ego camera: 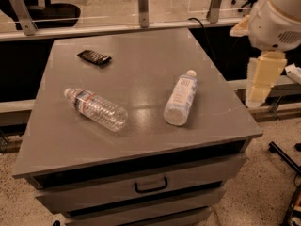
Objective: Place blue plastic bottle upright
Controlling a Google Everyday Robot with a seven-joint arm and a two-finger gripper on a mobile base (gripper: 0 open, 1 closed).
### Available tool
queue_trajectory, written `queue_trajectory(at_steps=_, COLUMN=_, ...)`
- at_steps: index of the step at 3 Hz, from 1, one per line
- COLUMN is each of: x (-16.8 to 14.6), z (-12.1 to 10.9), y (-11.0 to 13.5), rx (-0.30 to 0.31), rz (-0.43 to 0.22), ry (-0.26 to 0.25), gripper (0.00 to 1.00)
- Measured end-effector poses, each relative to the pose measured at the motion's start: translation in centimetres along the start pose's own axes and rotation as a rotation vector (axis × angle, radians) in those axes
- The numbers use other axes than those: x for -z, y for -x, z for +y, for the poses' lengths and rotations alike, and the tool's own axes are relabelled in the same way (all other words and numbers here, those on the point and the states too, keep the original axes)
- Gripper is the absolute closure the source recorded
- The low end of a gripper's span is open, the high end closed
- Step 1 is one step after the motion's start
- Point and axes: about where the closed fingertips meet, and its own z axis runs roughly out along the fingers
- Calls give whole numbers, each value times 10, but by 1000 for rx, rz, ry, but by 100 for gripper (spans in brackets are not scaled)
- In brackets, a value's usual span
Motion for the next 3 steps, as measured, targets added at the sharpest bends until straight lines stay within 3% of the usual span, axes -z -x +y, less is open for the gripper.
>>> queue_trajectory(at_steps=1, x=-29, z=-30, y=14, rx=207, rz=-30, ry=37, gripper=0)
queue_trajectory(at_steps=2, x=-60, z=-34, y=29, rx=391, rz=-93, ry=53, gripper=0)
queue_trajectory(at_steps=3, x=-61, z=-35, y=31, rx=486, rz=-98, ry=44, gripper=0)
